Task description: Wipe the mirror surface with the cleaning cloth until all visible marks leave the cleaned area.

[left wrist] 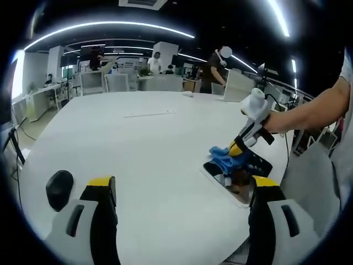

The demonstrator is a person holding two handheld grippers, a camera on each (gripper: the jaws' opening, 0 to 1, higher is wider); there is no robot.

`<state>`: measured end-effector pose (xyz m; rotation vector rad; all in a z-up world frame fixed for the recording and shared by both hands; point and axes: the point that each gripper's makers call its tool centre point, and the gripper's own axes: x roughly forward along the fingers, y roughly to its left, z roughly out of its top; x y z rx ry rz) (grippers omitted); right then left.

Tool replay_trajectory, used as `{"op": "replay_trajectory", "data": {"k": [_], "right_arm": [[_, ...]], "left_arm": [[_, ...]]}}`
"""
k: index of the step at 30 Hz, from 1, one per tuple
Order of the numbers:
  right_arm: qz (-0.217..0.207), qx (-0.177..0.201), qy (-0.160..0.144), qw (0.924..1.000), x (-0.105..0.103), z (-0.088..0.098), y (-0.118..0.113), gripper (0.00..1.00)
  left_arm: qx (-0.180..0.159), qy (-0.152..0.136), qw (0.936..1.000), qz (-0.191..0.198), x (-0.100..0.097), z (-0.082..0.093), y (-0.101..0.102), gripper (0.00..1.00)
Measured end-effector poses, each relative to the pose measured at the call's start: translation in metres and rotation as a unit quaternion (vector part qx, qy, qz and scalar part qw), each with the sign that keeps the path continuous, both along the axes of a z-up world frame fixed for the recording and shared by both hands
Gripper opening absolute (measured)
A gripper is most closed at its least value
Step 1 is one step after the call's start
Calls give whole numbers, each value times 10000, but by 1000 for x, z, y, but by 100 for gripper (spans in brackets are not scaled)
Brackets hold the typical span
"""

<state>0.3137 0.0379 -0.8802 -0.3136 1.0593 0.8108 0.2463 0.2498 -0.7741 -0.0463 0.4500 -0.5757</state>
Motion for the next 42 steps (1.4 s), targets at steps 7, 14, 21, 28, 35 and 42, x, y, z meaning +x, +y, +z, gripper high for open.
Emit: {"op": "replay_trajectory", "data": {"k": [7,14,21,28,35,42], "right_arm": [[-98,-37,23,9999,0,0,-14,0],[-185,-91,17,9998,2,-1,-30,0],[-226,-132,14,9997,3,-1,-36,0],[-270,-206,28,9994,4,-1,-47,0],[-319,-210,19,9993,4,-1,-49,0],[-380,-184,-10,9991,5,-1,-49,0]], "left_arm": [[2,-16,10000,7,0,3,-2,99],[-14,-25,10000,-39,2,1,-6,99],[-2,-22,10000,-73,1,3,-10,99],[24,-32,10000,-59,2,3,-3,99],[4,-41,10000,-57,4,3,-5,99],[10,-56,9999,-106,6,2,-7,99]]}}
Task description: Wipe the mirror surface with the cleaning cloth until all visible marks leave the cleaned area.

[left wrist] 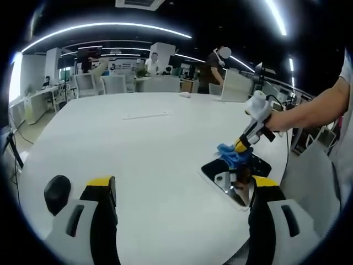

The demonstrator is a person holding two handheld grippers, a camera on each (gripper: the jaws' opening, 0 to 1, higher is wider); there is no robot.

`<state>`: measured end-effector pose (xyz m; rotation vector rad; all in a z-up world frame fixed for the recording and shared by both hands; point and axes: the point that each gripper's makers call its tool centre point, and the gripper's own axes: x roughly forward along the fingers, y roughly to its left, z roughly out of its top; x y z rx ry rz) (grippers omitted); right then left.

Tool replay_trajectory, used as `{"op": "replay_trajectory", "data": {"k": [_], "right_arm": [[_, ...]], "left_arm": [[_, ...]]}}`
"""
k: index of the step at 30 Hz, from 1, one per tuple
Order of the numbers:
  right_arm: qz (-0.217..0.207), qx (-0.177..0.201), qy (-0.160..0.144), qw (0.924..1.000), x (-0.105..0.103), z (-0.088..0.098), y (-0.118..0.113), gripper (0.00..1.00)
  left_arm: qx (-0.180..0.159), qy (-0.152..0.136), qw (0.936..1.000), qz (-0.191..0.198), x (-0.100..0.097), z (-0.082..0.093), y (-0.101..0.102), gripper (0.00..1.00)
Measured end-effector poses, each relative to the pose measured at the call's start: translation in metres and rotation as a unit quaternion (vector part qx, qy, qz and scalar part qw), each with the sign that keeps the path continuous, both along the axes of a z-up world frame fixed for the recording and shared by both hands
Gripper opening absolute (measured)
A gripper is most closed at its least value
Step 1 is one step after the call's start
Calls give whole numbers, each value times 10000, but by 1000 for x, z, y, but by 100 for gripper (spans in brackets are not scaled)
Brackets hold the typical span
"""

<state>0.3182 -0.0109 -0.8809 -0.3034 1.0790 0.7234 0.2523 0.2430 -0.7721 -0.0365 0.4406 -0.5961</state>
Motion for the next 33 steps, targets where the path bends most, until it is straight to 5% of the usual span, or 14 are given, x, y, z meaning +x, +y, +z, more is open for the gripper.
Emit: {"op": "replay_trajectory", "data": {"k": [33], "right_arm": [[-125,106,161,9997,-63,0,-1,0]], "left_arm": [[11,-52,9999,-146,-3,-2,-6,99]]}}
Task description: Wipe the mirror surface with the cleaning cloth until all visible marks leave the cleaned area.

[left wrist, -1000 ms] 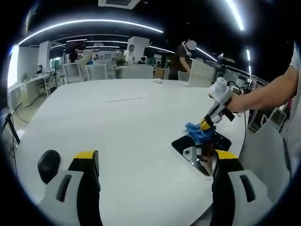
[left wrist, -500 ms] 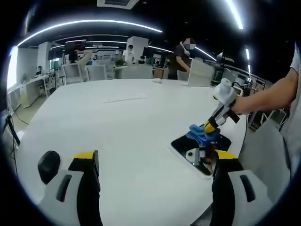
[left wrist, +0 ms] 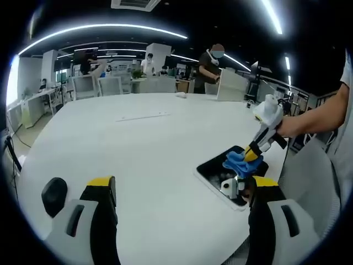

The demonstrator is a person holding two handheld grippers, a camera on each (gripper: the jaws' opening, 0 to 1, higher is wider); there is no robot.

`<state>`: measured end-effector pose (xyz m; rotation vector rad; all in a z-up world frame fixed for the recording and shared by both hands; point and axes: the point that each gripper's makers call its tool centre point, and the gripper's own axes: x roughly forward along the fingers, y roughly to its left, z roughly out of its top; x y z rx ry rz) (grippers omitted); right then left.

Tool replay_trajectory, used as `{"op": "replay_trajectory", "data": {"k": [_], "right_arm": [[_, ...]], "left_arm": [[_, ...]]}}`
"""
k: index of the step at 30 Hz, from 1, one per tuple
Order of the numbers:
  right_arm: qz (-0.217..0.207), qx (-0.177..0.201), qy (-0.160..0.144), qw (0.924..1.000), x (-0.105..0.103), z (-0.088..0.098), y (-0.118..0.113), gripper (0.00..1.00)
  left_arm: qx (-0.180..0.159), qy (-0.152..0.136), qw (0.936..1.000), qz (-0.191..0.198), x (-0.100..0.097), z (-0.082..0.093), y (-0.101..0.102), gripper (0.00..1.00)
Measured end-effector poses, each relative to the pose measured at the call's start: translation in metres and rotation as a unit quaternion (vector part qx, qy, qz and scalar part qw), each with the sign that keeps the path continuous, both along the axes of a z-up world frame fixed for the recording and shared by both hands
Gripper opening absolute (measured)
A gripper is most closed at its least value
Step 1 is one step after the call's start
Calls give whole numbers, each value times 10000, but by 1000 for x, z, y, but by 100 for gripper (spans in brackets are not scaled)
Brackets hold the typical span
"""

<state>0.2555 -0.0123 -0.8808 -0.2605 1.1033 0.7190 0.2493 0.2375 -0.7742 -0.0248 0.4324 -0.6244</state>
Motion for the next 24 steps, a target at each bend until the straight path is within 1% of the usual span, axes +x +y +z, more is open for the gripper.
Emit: {"op": "replay_trajectory", "data": {"k": [10,20,24], "right_arm": [[-15,49,38,10000,-16,0,-1,0],[-60,123,87,9999,-29,0,-1,0],[-63,149,126,9998,-36,0,-2,0]], "left_arm": [[0,9,10000,9,-5,-1,-1,99],[-5,-2,10000,12,-5,0,-3,99],[20,24,10000,-22,-7,-2,-5,99]]}}
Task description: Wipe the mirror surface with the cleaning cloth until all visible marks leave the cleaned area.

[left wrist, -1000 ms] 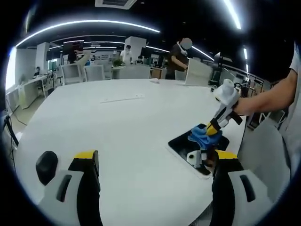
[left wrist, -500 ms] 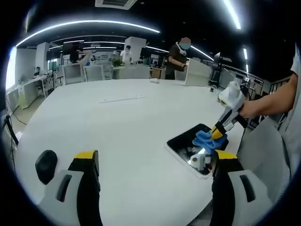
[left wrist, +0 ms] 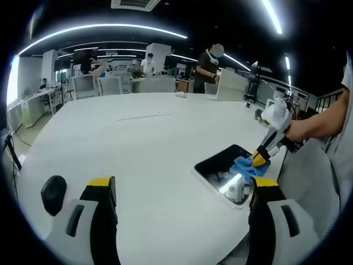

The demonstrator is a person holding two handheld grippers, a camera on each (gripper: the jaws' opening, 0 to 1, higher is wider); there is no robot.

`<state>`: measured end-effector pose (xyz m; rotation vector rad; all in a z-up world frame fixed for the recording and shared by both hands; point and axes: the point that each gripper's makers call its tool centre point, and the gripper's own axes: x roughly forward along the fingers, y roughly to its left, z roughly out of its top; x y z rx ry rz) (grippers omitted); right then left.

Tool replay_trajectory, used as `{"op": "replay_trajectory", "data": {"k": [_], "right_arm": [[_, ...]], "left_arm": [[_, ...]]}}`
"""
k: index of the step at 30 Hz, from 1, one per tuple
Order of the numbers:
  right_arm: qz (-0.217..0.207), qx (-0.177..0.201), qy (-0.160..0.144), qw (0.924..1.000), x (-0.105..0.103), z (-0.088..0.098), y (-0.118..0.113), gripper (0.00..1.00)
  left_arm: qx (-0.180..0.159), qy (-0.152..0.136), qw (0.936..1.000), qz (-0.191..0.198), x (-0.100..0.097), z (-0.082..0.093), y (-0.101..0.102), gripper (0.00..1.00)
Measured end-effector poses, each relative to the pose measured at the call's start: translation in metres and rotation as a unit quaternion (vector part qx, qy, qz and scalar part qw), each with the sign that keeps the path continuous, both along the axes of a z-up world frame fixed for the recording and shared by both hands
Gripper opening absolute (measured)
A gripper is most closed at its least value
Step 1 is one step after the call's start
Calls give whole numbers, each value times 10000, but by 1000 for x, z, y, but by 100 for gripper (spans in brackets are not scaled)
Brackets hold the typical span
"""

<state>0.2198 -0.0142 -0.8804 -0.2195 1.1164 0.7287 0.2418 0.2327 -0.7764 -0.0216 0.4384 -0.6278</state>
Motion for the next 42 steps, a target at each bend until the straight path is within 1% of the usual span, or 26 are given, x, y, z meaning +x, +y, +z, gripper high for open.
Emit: {"op": "replay_trajectory", "data": {"k": [8,14,16,18,20,21,23,25,29,42], "right_arm": [[27,25,68,10000,-13,0,-1,0],[40,31,98,9999,-18,0,-1,0],[39,36,163,9999,-21,1,-1,0],[46,48,174,9998,-24,0,-1,0],[55,50,160,9998,-26,0,-1,0],[55,46,209,9998,-27,1,-1,0],[82,39,225,9997,-30,1,0,0],[72,53,222,9997,-31,0,0,0],[60,67,268,9996,-33,1,0,0],[64,101,273,9996,-32,1,-1,0]], "left_arm": [[17,32,10000,-7,-3,-2,1,99],[22,2,10000,0,-2,1,2,99],[-25,-41,10000,12,-2,4,2,99],[48,13,10000,-20,-2,1,2,99],[21,-2,10000,-24,-2,2,1,99],[11,-39,10000,-22,-2,3,1,99],[13,12,10000,-20,-3,0,1,99],[53,15,10000,-79,-4,0,-1,99],[42,14,10000,-65,-3,0,0,99],[68,22,9999,-98,-1,0,-3,99]]}}
